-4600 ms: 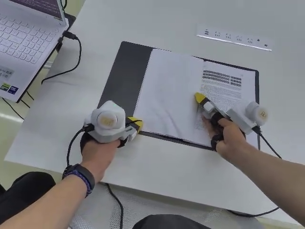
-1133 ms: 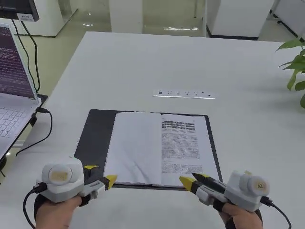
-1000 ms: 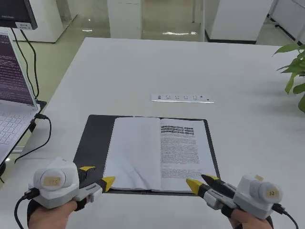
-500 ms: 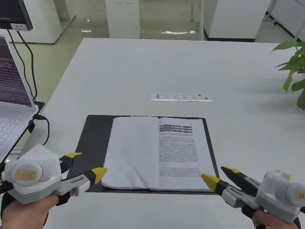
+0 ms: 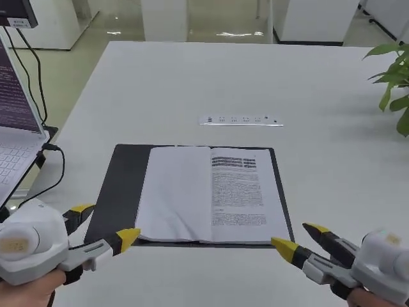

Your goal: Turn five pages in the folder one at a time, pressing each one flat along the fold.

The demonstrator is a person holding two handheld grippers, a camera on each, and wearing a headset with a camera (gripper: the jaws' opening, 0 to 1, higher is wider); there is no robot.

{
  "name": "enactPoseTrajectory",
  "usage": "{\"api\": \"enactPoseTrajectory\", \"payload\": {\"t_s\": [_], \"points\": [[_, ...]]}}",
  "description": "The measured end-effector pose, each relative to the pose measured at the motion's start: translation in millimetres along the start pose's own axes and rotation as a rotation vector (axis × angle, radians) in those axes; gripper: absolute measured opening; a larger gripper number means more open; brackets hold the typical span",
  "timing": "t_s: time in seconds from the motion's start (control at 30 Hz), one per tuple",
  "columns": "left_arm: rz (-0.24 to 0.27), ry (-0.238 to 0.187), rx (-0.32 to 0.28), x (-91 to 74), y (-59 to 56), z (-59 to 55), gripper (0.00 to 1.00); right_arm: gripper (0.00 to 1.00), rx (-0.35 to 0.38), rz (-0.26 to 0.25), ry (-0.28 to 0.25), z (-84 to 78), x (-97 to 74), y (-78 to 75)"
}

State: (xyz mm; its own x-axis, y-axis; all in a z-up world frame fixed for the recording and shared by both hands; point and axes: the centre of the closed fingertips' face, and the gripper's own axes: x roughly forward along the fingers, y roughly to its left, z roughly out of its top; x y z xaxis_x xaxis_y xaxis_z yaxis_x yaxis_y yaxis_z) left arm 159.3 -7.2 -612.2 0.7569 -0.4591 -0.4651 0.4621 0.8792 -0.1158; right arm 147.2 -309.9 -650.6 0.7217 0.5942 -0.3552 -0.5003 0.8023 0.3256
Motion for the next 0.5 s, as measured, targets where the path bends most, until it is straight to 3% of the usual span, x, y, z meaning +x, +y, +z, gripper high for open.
{"api": "enactPoseTrajectory", "payload": {"t_s": [0.27,0.5], "points": [[-0.012,-0.034,-0.019,-0.5,-3.7,7.9,0.70,0.65,0.008,0.018,-0.035,11.6,-0.5,2.2],[-0.012,-0.030,-0.032,-1.3,-6.5,4.6,0.72,0.71,-0.015,0.021,-0.003,8.5,-0.1,2.9]]}}
